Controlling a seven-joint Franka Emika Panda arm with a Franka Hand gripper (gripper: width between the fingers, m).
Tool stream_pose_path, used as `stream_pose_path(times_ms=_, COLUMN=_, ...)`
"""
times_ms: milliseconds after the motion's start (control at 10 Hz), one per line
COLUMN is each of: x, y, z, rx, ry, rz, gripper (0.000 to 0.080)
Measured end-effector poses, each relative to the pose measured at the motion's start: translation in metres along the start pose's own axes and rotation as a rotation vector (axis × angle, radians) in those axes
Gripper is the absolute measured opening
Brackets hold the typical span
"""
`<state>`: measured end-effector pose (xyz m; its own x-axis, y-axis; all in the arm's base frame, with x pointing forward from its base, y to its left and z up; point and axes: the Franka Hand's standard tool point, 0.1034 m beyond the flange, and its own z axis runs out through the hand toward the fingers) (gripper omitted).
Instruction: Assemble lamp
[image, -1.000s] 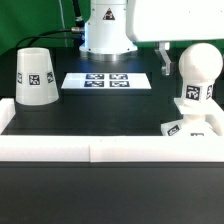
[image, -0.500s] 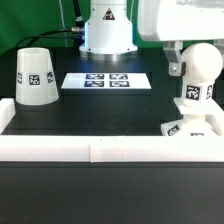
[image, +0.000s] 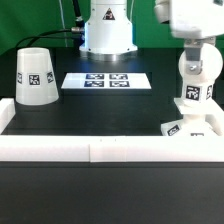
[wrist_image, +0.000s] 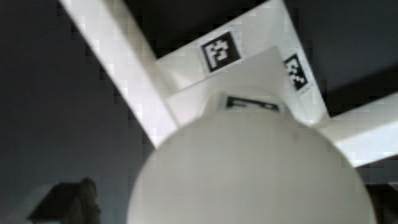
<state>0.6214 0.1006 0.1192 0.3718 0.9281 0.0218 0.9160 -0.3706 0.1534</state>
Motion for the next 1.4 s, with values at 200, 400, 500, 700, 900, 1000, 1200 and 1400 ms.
stream_pose_path(times_ms=200, x=0.0009, y=0.0023, z=-0.0002, rx=-0.001, ry=-0.01, rz=-0.103, gripper=0.0698)
stream_pose_path(times_ms=400, x=0.0009, y=0.0035, z=0.001, rx=-0.014, ry=-0.031, rz=-0.266, gripper=0.0698)
stream_pose_path(times_ms=500, x=-0.0029, y=0.0034, z=0.0033, rx=-0.019, ry=-0.029, rz=-0.297, gripper=0.0698)
stream_pose_path(times_ms=700, x=-0.0061, y=0.002, z=0.0055, rx=-0.015, ry=-0.032, rz=-0.282, gripper=0.0586)
stream_pose_path(times_ms=900, x=-0.0064, y=0.002, z=0.0056, rx=-0.015, ry=-0.032, rz=-0.281, gripper=0.0576)
stream_pose_path(times_ms=1000, x=-0.0064, y=0.002, z=0.0056, rx=-0.015, ry=-0.032, rz=-0.267, gripper=0.0576)
stream_pose_path(times_ms=1200, x=-0.0069, y=0.0023, z=0.0055, rx=-0.015, ry=-0.031, rz=-0.225, gripper=0.0576)
stream_pose_path(times_ms=1400, x=-0.0079, y=0.0035, z=0.0044, rx=-0.017, ry=-0.028, rz=-0.06, gripper=0.0576)
